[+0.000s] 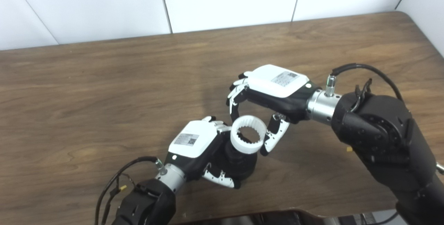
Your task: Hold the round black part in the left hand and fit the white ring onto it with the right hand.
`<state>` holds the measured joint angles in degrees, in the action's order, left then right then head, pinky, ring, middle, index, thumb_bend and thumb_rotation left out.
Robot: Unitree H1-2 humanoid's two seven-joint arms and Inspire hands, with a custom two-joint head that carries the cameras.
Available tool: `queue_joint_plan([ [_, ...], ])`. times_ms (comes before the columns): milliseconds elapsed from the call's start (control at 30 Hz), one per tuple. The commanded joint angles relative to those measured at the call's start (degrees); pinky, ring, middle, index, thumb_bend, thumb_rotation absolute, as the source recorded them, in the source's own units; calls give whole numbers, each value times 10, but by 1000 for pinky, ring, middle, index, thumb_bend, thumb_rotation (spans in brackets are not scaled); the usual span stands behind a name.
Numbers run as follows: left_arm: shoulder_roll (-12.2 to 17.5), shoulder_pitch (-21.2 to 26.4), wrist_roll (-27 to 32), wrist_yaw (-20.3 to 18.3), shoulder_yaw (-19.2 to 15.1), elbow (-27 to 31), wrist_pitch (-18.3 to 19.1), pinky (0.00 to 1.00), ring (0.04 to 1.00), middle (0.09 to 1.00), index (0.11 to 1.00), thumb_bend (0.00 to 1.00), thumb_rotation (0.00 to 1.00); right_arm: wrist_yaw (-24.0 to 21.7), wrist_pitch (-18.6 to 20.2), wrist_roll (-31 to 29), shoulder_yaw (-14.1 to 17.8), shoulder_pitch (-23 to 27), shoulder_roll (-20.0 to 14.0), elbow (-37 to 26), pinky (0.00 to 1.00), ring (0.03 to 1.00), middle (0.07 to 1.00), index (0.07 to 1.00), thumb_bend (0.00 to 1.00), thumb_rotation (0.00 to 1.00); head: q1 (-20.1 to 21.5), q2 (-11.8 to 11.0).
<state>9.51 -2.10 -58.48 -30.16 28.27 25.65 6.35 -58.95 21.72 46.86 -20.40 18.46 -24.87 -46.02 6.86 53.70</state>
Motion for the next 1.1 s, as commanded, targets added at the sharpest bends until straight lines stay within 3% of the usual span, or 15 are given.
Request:
queue_joint_plan([
  [0, 4, 2, -23, -25, -1, -2, 15, 950, 866, 774, 495, 523, 73, 2, -14, 7, 8, 18, 4, -22, 952, 885, 778, 481, 526, 139, 2, 1],
  [33, 4, 2, -23, -27, -2, -1, 16, 947, 864, 774, 567, 708, 121, 3, -14, 7, 8, 16, 5, -23, 952, 884, 777, 481, 526, 139, 2, 1],
  [67, 3, 3, -25, -28, -2, 0, 17, 941, 861, 773, 626, 827, 156, 4, -14, 5, 10, 14, 6, -23, 951, 882, 775, 481, 526, 139, 2, 1],
  [167, 1, 3, -28, -23, -4, 0, 15, 912, 841, 760, 684, 926, 185, 2, -10, 1, 12, 12, 7, -25, 966, 887, 774, 481, 525, 138, 0, 3],
  [567, 1, 17, -40, -57, -17, 9, 21, 888, 827, 779, 700, 962, 275, -8, -11, 2, 9, 9, 15, -28, 982, 895, 776, 481, 526, 137, -3, 9],
  [1067, -17, 16, -19, -87, -43, 18, 45, 838, 812, 774, 711, 977, 256, 7, -42, 12, 0, -30, 30, 1, 983, 891, 775, 482, 525, 136, -8, 14],
])
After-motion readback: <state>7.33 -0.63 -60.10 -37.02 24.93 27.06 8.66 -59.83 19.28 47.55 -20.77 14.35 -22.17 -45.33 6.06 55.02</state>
